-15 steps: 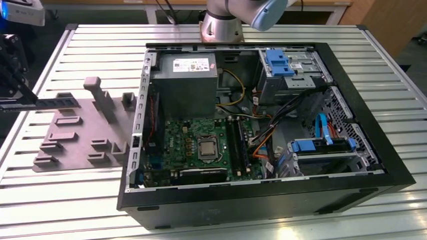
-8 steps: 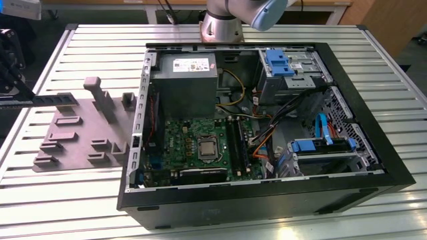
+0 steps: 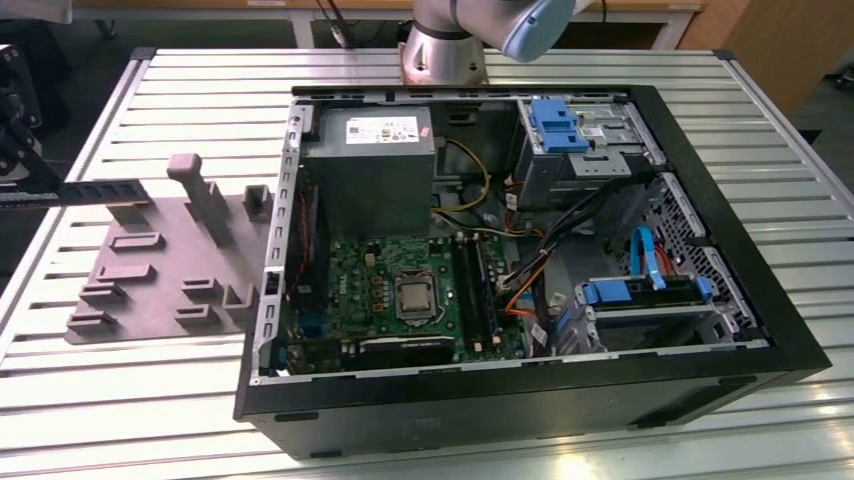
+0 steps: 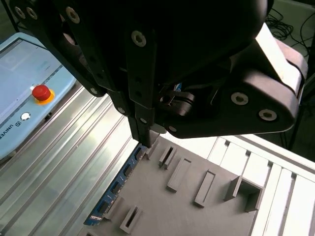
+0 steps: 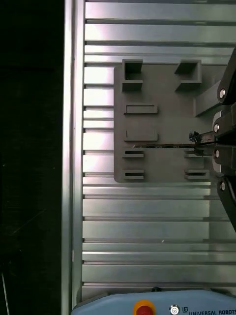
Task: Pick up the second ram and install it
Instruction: 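Pick up the second ram and move it above second insertion slot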
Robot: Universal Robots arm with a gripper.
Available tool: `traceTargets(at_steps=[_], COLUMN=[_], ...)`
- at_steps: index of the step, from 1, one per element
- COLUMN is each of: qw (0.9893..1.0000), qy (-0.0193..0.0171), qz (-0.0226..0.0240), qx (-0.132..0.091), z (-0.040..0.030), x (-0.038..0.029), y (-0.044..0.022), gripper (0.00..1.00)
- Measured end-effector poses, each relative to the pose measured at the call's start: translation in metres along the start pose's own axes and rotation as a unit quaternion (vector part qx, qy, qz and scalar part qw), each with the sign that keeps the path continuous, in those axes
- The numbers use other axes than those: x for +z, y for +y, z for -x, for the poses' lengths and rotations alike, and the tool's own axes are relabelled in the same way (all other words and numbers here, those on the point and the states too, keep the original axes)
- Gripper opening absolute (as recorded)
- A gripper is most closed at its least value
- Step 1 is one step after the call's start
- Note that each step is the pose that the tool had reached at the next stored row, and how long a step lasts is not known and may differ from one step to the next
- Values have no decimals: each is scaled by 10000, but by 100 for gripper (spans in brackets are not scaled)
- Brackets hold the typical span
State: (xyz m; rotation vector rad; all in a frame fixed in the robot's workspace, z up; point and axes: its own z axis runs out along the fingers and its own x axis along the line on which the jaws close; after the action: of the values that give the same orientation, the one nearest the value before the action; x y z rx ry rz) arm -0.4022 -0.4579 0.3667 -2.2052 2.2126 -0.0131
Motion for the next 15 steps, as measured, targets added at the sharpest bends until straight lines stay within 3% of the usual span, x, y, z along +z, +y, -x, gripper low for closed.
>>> traceTargets(at_steps=[15], qw=[10000], qy=[0], qz=[-13], qx=[0], z=[6], x=[-212], y=[-4], gripper=[11])
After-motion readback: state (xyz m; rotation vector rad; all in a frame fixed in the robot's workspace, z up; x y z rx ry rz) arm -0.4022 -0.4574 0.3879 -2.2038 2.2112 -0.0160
